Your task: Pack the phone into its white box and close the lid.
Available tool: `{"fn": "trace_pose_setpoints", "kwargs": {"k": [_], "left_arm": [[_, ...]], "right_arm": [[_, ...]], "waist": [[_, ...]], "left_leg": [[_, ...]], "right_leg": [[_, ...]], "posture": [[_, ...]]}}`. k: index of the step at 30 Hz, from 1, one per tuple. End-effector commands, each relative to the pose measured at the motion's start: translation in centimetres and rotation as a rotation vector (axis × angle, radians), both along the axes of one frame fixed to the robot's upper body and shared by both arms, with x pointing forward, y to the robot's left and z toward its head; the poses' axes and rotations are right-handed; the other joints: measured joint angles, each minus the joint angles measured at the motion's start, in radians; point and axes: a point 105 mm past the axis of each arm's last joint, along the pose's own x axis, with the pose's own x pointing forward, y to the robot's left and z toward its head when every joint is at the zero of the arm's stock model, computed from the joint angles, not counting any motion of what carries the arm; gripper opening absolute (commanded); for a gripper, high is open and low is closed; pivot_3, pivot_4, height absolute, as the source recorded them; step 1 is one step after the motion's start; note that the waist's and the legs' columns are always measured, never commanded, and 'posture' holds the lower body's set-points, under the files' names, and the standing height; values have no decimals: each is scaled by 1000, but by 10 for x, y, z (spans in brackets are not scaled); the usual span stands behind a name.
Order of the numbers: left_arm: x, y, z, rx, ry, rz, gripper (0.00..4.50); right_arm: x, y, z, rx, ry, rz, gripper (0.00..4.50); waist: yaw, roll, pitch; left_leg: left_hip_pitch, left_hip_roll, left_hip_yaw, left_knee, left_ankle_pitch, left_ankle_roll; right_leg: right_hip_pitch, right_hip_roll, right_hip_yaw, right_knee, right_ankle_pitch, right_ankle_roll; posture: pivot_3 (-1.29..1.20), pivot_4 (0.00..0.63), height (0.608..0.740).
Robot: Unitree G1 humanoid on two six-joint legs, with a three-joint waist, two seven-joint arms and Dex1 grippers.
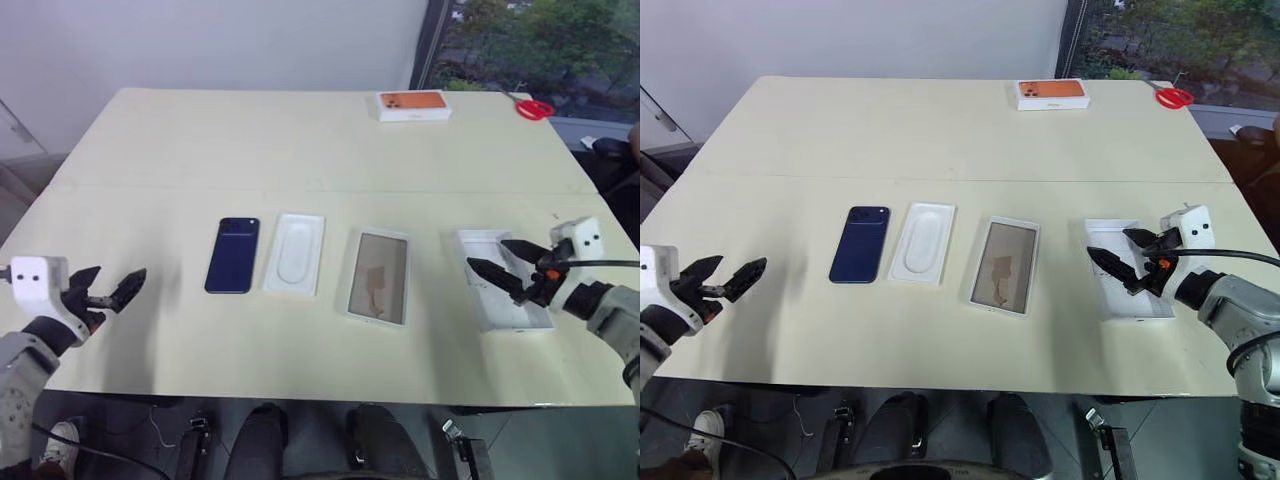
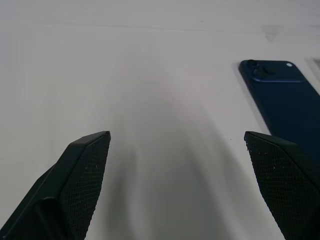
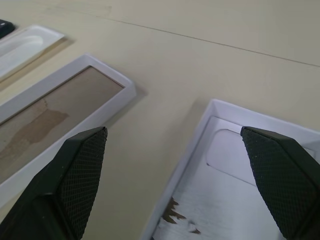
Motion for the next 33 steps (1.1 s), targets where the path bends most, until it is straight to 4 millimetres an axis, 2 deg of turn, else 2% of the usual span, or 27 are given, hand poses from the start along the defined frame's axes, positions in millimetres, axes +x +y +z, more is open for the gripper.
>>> {"fn": "trace_pose_setpoints", "kwargs": {"k": [1, 5, 9, 13, 15, 17, 21, 25, 28, 33], "left_arm": [[10, -25, 19, 4, -59, -91, 4500], [24, -45, 29, -35, -85, -140, 4500], [44, -83, 29, -59, -46, -198, 4500], [57, -122, 21, -53, 77, -280, 4500], [63, -152, 19, -78, 152, -347, 4500], [69, -170, 19, -84, 205, -367, 4500], [78, -194, 14, -142, 330, -393, 4500], [83, -210, 5, -164, 424, -381, 4500], [87, -212, 1, -161, 453, -341, 4500], [93, -217, 9, -172, 412, -310, 4500]], "right_arm": [[1, 9, 17, -7, -58, 38, 4478], [1, 16, 18, -1, -66, 60, 4478], [2, 35, 27, 4, -93, 121, 4478], [0, 58, 35, -10, -117, 201, 4478], [-4, 75, 39, -26, -130, 270, 4478], [-10, 88, 42, -35, -139, 326, 4478], [-23, 107, 40, -48, -138, 400, 4478], [-32, 113, 37, -40, -134, 413, 4478], [-33, 109, 30, -29, -113, 369, 4478], [-34, 108, 22, -34, -90, 365, 4478]], "waist": [[3, 0, 0], [2, 0, 0], [1, 0, 0], [1, 0, 0], [1, 0, 0], [2, 0, 0], [3, 0, 0], [3, 0, 0], [2, 0, 0], [3, 0, 0]], "left_leg": [[0, 0, 0, 0, 0, 0], [0, 0, 0, 0, 0, 0], [0, 0, -1, 1, 0, 0], [0, 0, -2, 1, 0, 0], [-1, 0, -3, 1, 0, 0], [-2, 0, -3, 4, 0, 0], [-5, 0, -5, 9, -1, 1], [-5, -1, -5, 10, -1, 1], [-5, -1, -5, 10, -1, 1], [-5, -1, -5, 10, -1, 1]], "right_leg": [[0, 0, 0, 0, 0, 0], [0, 0, -1, 0, 0, 0], [1, 0, -1, 0, 0, 0], [0, 1, -1, 0, 0, 0], [1, 1, -1, 0, 0, 0], [1, 1, -2, 1, 0, 0], [0, 2, -4, 1, 0, 1], [0, 2, -4, 1, 0, 1], [1, 2, -4, 1, 0, 1], [1, 2, -4, 1, 0, 1]], "posture": [[0, 150, 731], [0, 150, 731], [0, 150, 731], [0, 150, 731], [0, 150, 731], [0, 150, 731], [0, 150, 731], [0, 150, 731], [0, 150, 731], [0, 150, 731]]}}
